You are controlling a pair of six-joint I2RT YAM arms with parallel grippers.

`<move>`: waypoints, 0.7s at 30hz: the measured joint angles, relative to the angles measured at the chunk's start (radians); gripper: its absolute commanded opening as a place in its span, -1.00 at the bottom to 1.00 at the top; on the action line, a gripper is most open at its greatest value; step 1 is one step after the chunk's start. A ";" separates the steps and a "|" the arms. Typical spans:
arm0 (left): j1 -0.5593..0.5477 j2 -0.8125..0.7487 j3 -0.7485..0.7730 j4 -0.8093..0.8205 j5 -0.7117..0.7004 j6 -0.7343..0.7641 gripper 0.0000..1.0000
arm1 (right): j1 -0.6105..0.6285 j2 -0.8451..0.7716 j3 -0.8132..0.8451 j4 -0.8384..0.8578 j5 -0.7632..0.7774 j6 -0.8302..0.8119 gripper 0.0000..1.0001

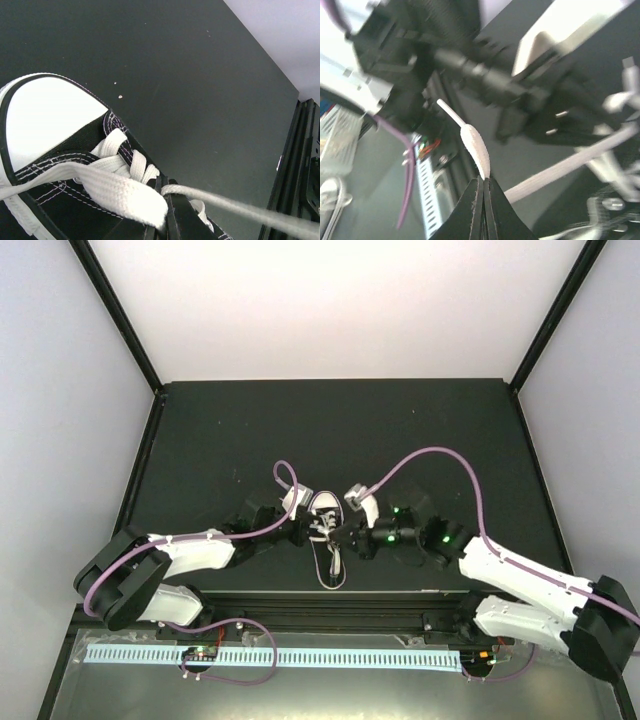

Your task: Tie the shoes

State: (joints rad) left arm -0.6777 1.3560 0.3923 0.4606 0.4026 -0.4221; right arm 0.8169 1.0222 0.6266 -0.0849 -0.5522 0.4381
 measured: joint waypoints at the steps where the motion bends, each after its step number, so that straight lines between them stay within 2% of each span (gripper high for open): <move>1: 0.000 0.000 0.001 0.000 0.000 0.000 -0.97 | 0.039 0.005 -0.003 0.008 -0.002 -0.003 -0.97; 8: 0.000 -0.001 0.002 0.003 0.031 0.000 -0.97 | 0.235 0.192 -0.053 0.060 0.061 -0.021 -0.96; 9: 0.000 -0.001 0.002 0.003 0.036 0.000 -0.97 | 0.245 0.222 -0.060 0.071 0.076 -0.021 -0.85; 10: 0.000 -0.001 0.002 0.004 0.042 0.000 -0.97 | 0.249 0.253 -0.064 0.080 0.093 -0.021 -0.66; 13: 0.000 -0.001 0.000 0.013 0.047 0.001 -0.97 | 0.252 0.299 -0.063 0.080 0.132 -0.023 0.11; 15: 0.000 -0.002 0.000 0.019 0.048 0.002 -0.97 | 0.256 0.288 -0.057 0.058 0.161 -0.034 0.44; 17: 0.000 -0.002 0.000 0.019 0.049 0.003 -0.97 | 0.256 0.238 -0.056 0.023 0.196 -0.043 0.61; 21: 0.000 -0.005 -0.001 0.019 0.051 0.005 -0.97 | 0.216 0.083 -0.057 -0.030 0.232 -0.079 0.66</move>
State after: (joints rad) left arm -0.6773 1.3506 0.3916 0.4797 0.4541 -0.4171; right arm 1.0332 1.1049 0.5697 -0.1150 -0.3202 0.3592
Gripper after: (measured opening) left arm 0.016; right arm 0.824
